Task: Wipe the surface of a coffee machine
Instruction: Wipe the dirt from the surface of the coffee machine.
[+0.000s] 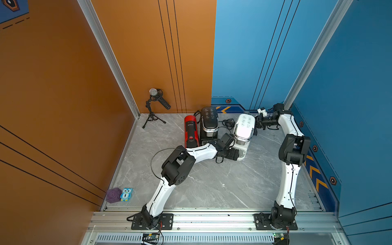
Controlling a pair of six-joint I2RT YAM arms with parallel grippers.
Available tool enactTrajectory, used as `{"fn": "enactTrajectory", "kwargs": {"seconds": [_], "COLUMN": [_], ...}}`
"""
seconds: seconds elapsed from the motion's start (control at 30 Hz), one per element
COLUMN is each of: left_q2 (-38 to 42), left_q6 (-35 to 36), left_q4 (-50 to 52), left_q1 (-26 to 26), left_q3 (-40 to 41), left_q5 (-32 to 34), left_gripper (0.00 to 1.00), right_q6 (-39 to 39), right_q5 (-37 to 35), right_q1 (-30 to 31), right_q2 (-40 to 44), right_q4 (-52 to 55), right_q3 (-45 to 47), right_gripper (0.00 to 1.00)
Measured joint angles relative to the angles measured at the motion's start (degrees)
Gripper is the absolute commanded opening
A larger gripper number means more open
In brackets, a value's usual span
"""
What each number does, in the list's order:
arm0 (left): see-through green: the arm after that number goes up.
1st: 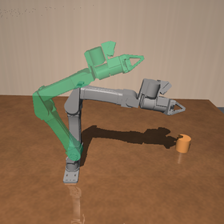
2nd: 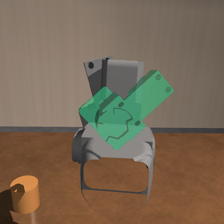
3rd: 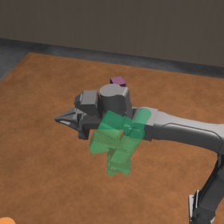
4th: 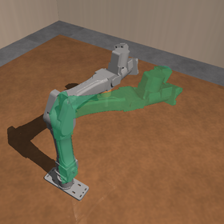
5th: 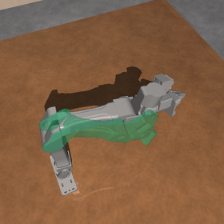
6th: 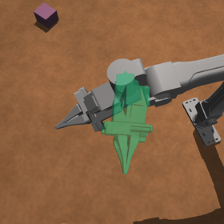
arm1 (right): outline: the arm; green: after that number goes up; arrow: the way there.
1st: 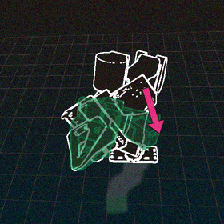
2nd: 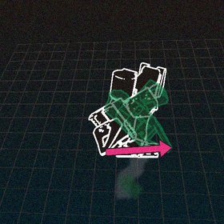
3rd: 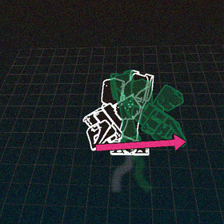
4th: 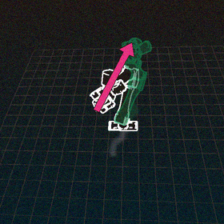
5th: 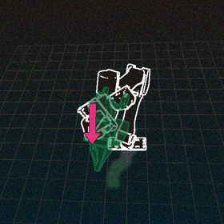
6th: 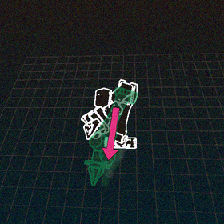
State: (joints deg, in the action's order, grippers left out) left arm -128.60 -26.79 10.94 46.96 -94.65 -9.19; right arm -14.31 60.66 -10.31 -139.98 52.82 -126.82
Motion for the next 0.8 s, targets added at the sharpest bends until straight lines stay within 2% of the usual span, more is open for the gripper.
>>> {"fn": "enactTrajectory", "kwargs": {"seconds": [0.27,0.4,0.6,0.8], "left_q2": [0.0,-0.4,-2.2,-3.8], "left_q6": [0.0,-0.1,-0.7,-1.4], "left_q4": [0.0,0.5,1.6,3.5], "left_q1": [0.0,0.0,0.0,0.0], "left_q3": [0.0,-0.9,-3.7,-6.8], "left_q5": [-0.2,-0.3,-0.9,-1.4], "left_gripper": [0.87,0.87,0.87,0.87], "right_q6": [0.3,0.3,-0.7,-2.8], "right_q5": [-1.4,-2.7,-5.3,-9.9], "right_q1": [-0.4,-1.1,-2.3,-2.3], "right_q2": [0.2,3.6,17.2,31.6], "right_q4": [0.2,0.7,-0.7,-7.0], "right_q3": [1.0,1.7,6.8,19.3], "right_gripper": [0.15,0.16,0.16,0.16]}}
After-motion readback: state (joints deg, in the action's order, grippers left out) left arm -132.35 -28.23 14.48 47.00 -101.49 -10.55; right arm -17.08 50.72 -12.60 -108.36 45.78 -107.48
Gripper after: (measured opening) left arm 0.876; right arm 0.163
